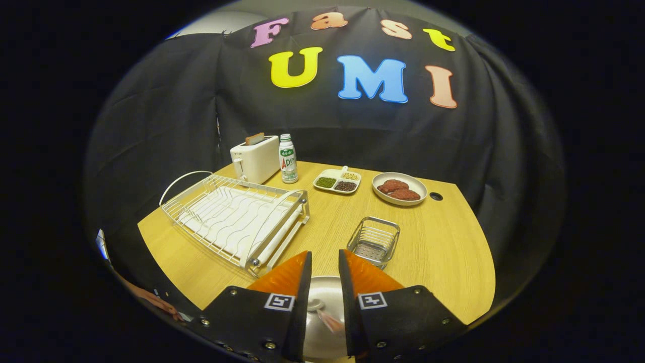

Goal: Take the plate from the dish rack, then take the spoon from the basket and place it into the plate.

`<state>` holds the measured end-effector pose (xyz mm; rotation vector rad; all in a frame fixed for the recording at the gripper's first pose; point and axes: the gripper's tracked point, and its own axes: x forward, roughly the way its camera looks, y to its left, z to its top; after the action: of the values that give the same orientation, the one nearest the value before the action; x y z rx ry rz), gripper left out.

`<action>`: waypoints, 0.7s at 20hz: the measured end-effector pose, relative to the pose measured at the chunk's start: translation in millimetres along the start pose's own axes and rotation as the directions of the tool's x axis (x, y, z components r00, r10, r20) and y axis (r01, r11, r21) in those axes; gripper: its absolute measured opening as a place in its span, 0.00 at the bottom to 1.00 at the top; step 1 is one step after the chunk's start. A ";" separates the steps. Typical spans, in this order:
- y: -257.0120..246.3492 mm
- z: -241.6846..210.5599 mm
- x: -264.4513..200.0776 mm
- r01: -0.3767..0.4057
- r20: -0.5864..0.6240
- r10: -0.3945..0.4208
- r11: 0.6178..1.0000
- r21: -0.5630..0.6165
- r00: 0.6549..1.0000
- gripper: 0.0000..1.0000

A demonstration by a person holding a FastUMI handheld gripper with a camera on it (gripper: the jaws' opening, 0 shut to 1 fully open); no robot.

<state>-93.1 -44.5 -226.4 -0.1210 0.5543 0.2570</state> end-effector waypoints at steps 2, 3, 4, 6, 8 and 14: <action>-13.9 13.1 -11.6 0.033 0.038 -0.034 0.999 0.019 0.999 0.31; -21.8 21.6 -19.5 0.051 0.062 -0.053 0.998 0.030 0.997 0.32; -31.8 32.0 -28.6 0.075 0.091 -0.079 0.996 0.043 0.993 0.31; -55.3 52.0 -48.5 0.132 0.154 -0.140 0.989 0.063 0.978 0.31; -79.6 76.7 -73.6 0.188 0.229 -0.204 0.978 0.087 0.952 0.31; -134.7 147.6 -149.2 0.287 0.472 -0.337 0.941 0.177 0.815 0.95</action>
<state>-104.2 -178.2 -16.1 -0.0450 0.0234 -0.0678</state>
